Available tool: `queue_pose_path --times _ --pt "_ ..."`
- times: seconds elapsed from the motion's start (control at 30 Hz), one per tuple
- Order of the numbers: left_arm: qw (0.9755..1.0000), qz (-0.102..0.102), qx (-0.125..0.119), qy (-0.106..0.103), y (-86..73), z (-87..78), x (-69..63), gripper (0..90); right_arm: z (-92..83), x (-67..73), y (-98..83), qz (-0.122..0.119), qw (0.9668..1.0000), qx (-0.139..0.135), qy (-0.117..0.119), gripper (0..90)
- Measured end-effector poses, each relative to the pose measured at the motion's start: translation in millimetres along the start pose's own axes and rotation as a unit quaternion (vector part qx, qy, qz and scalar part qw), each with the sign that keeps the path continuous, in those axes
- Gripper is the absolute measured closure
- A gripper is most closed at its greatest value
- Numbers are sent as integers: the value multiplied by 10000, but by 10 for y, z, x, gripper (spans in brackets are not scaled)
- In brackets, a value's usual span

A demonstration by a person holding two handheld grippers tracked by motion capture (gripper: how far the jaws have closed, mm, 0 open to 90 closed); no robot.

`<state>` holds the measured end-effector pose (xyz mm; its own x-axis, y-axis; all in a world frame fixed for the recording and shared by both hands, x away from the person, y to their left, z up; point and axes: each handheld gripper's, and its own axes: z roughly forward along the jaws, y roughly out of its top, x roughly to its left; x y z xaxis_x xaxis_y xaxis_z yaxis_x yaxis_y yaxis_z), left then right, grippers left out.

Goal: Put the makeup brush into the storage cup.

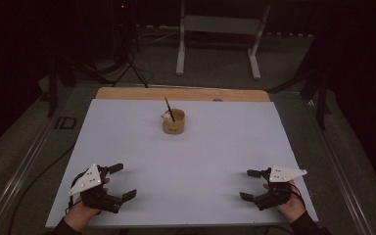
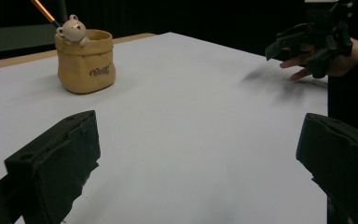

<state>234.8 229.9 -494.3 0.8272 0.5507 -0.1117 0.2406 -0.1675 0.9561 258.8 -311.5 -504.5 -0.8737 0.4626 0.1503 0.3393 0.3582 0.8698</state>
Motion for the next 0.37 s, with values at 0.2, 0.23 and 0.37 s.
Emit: queue_pose_path --times 0.2,0.23,0.37 --pt "10000 5 -1 -8 0 5 1 6 14 -8 -7 69 10000 25 64 106" --pt "10000 8 0 -7 1 5 0 6 12 -9 -6 72 10000 10 69 107" --pt "10000 14 5 -14 3 10 -1 6 15 -4 -4 32 10000 5 62 107"
